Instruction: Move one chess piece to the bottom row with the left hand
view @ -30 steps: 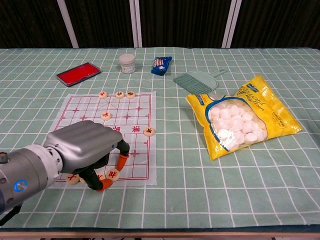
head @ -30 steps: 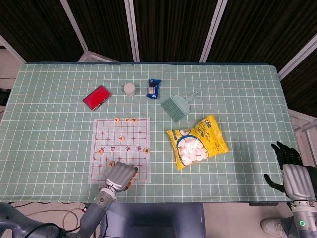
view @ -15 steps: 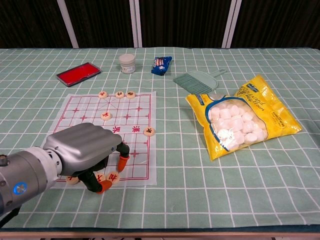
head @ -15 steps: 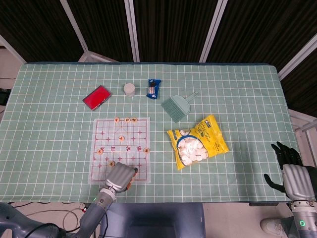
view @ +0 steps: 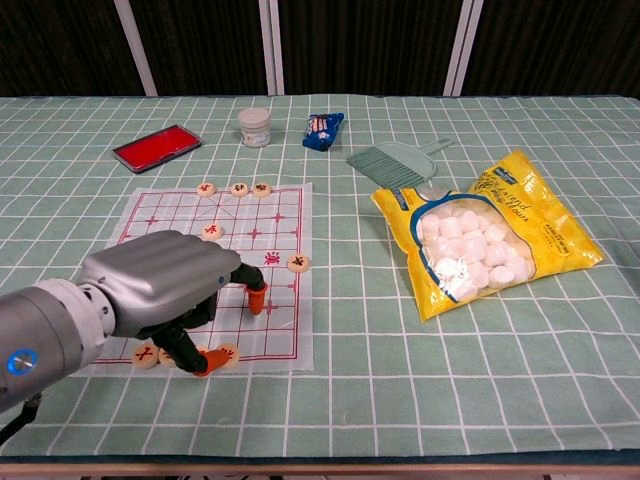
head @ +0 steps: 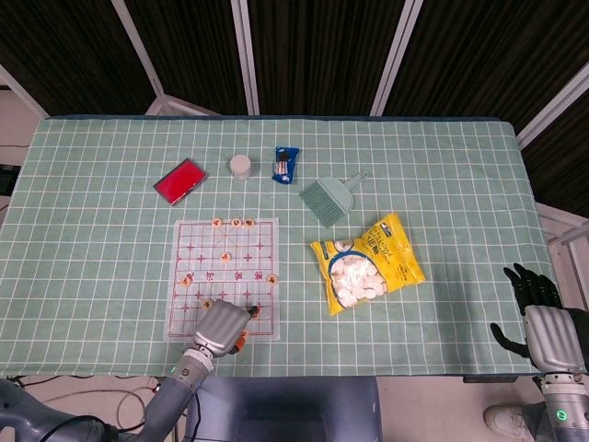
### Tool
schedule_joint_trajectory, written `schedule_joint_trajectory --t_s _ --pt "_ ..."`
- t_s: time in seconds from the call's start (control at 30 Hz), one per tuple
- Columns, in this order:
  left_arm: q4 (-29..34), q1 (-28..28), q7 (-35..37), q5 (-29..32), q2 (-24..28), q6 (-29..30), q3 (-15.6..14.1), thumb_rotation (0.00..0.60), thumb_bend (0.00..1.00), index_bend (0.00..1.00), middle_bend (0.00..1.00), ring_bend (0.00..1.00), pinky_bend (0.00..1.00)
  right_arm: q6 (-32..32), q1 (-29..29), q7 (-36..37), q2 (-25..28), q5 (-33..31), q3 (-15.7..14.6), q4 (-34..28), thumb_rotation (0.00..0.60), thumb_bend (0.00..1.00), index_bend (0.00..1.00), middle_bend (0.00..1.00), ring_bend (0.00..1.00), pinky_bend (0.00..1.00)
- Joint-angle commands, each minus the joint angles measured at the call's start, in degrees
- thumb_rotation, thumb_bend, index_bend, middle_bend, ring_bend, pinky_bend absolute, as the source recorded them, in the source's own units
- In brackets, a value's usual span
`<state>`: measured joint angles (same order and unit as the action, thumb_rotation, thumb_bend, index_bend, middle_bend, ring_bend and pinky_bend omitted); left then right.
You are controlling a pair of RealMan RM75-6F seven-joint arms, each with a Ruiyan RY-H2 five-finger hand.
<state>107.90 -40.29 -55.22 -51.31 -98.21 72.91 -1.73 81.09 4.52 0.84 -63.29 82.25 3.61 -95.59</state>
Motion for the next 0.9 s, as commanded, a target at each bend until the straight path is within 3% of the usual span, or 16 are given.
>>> schedule_joint_trajectory --t_s 0.03,0.07,0.17,0.33,0.4,0.47,0.53,0.77,0.9 --pt "2.2 2.9 5.4 -7.9 4.0 3.5 -2.1 0.600 0.21 0.16 0.95 0.90 0.99 -0.1 0.0 0.1 -0.1 0.0 0.0 0.1 0.600 0.34 0.00 0.00 0.00 0.00" --pt "2.4 3.4 6.2 -9.1 4.7 3.9 -2.6 0.600 0.19 0.08 0.89 0.84 0.97 -0.1 0.0 0.1 -0.1 0.0 0.0 0.1 0.600 0.34 0.00 0.00 0.00 0.00" --pt "3.0 5.9 10.1 -14.2 8.2 6.3 -4.9 0.600 0.17 0.00 0.66 0.65 0.85 -0.1 0.0 -0.2 -0.1 0.4 -0.2 0.2 0.600 0.34 0.00 0.00 0.00 0.00" --pt "3.2 9.5 15.1 -20.0 13.4 9.6 -8.4 0.600 0.10 0.00 0.15 0.18 0.45 0.3 0.0 -0.9 -0.3 1.2 -0.5 0.6 0.600 0.34 0.00 0.00 0.00 0.00" --pt "3.0 11.0 17.6 -22.1 15.5 10.7 -9.7 0.600 0.07 0.00 0.04 0.05 0.31 0.6 0.0 -1.4 -0.3 1.6 -0.5 0.8 0.600 0.34 0.00 0.00 0.00 0.00" --pt "2.2 13.1 20.4 -24.3 18.2 13.0 -11.3 0.600 0.05 0.00 0.00 0.00 0.14 1.3 0.0 -2.5 -0.5 2.4 -0.5 1.4 0.600 0.34 0.00 0.00 0.00 0.00" --pt "0.4 15.5 24.0 -27.3 21.1 15.3 -12.9 0.600 0.04 0.00 0.00 0.00 0.04 2.1 0.0 -3.5 -0.9 3.3 -0.5 2.2 0.600 0.34 0.00 0.00 0.00 0.00" --pt "-7.1 21.5 32.5 -32.2 25.7 22.5 -15.0 0.600 0.02 0.00 0.00 0.00 0.00 2.9 0.0 -5.2 -1.7 4.2 -0.7 3.0 0.600 0.34 0.00 0.00 0.00 0.00" --pt "-10.4 23.0 37.7 -33.4 27.0 22.7 -13.4 0.600 0.02 0.00 0.00 0.00 0.00 4.0 -0.2 -5.7 -2.1 5.4 -0.8 3.7 0.600 0.34 0.00 0.00 0.00 0.00"
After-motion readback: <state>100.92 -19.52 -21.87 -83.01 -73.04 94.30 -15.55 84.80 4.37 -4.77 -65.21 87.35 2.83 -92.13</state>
